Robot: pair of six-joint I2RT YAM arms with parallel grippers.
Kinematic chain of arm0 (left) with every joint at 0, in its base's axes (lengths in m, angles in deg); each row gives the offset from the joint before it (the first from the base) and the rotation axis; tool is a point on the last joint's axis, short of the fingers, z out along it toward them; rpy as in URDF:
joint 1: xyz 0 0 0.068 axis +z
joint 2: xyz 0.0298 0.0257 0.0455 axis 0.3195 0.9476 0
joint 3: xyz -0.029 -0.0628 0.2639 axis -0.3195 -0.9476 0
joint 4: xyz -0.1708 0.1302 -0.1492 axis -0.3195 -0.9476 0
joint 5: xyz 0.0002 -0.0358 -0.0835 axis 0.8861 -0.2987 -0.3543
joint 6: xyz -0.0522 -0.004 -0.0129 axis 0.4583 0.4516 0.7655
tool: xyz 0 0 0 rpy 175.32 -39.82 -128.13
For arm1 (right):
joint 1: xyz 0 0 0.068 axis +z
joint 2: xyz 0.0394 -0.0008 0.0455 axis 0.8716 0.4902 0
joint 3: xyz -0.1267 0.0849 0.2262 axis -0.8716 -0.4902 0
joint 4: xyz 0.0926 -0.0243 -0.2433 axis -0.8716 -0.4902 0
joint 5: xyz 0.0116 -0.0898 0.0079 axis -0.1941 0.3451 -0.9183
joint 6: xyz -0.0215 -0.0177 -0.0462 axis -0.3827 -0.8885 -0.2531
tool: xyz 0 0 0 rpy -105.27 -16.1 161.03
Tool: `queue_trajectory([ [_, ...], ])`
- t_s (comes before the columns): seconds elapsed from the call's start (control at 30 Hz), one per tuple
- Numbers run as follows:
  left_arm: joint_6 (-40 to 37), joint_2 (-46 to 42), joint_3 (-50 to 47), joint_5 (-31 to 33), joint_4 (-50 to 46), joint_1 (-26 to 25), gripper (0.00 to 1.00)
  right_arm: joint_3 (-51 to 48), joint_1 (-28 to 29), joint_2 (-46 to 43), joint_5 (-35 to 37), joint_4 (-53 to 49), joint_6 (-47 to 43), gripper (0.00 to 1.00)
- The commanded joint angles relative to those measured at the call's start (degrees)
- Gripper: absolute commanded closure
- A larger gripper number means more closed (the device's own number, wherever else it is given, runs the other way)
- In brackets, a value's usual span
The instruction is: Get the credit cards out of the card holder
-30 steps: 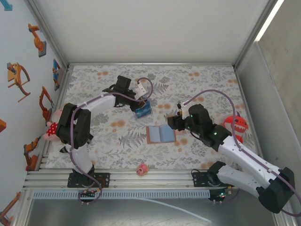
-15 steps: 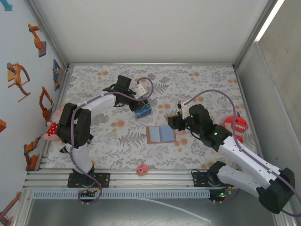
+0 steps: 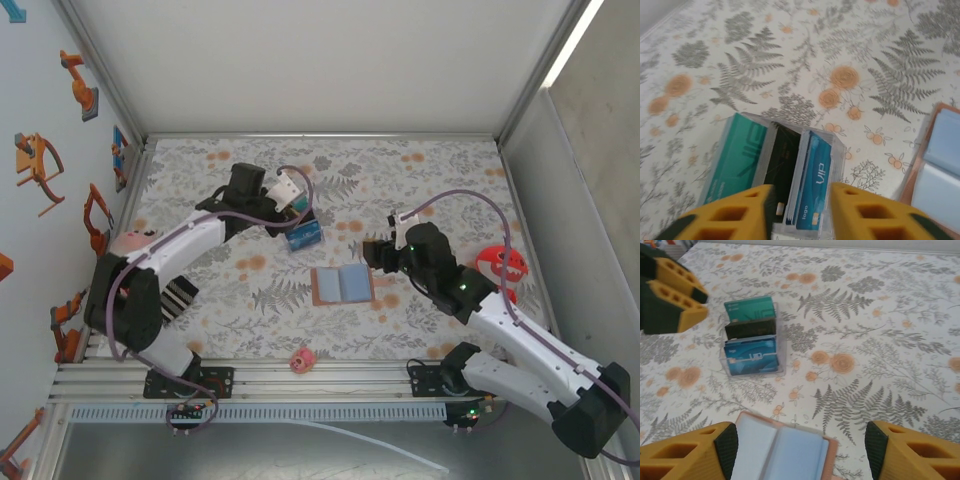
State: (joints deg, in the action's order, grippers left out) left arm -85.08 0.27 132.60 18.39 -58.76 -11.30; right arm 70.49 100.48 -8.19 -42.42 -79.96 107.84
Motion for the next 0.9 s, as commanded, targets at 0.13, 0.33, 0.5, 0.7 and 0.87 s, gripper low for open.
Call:
queue_trajectory([
  [0.13, 10.0, -14.9, -13.8, 15.9, 10.2, -0.1, 0.24, -1.6, -0.1, -2.7, 13.1, -0.8, 2.5, 0.31],
  [0.33, 15.5, -25.4, -24.6, 31.4, 16.0, 0.4, 0.03, -5.3, -0.8, -4.1, 21.4, 1.5, -0.3, 0.02],
  [0.5, 19.9, -31.9, -32.9, 39.1, 21.9, 3.5, 0.03, -8.6, -3.2, -4.9, 29.5, 4.7, -1.2, 0.01],
  [0.7, 24.2, -34.3, -38.9, 41.6, 26.9, 10.4, 0.03, -14.9, -9.8, -5.7, 27.2, 14.8, -7.4, 0.0],
  [0.87, 24.5, -32.6, -41.4, 41.3, 31.2, 15.2, 0.03, -16.2, -16.2, -3.1, 24.5, 17.9, -10.1, 0.0],
])
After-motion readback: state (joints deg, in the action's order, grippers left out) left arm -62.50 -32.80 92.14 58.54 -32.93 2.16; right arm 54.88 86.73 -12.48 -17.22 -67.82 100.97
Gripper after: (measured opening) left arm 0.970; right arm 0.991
